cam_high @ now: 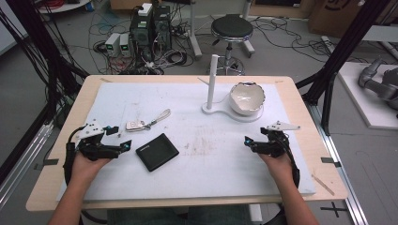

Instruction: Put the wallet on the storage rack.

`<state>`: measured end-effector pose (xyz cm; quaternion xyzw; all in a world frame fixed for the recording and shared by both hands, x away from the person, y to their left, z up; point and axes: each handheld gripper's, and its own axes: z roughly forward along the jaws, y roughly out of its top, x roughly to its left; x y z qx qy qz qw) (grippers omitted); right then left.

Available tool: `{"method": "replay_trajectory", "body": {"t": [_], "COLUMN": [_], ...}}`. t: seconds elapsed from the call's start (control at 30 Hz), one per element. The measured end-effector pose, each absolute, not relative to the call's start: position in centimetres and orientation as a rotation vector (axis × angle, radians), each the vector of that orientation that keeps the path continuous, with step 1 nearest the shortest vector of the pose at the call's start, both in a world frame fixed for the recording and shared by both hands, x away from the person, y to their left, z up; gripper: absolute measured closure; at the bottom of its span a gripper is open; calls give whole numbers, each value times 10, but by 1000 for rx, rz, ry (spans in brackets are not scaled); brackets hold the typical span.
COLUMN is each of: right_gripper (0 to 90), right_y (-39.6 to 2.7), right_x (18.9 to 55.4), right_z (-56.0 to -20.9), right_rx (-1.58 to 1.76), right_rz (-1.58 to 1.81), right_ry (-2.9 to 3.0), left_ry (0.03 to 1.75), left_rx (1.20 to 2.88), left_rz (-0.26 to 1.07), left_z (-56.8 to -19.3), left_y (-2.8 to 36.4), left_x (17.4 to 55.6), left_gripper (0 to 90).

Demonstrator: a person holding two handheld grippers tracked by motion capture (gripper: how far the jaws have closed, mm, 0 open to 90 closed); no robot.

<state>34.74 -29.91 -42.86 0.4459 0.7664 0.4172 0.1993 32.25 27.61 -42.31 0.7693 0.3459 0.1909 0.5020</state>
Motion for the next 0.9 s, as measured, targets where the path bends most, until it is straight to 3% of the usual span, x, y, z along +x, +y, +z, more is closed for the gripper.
{"method": "replay_trajectory", "body": {"t": [0.53,0.9], "right_gripper": [170,170], "right_y": [-294,-257], "right_x": [350,366], "right_z": [-427,-420], "right_rx": [1231,1139], "right_rz": [1206,1257], "right_ry": [2149,2189], "left_ry": [832,840], "left_rx": [1867,1858], "left_rz": [466,480], "left_z": [-422,-420], "left_y": [275,281], "left_x": [321,316], "left_gripper": [181,180]}}
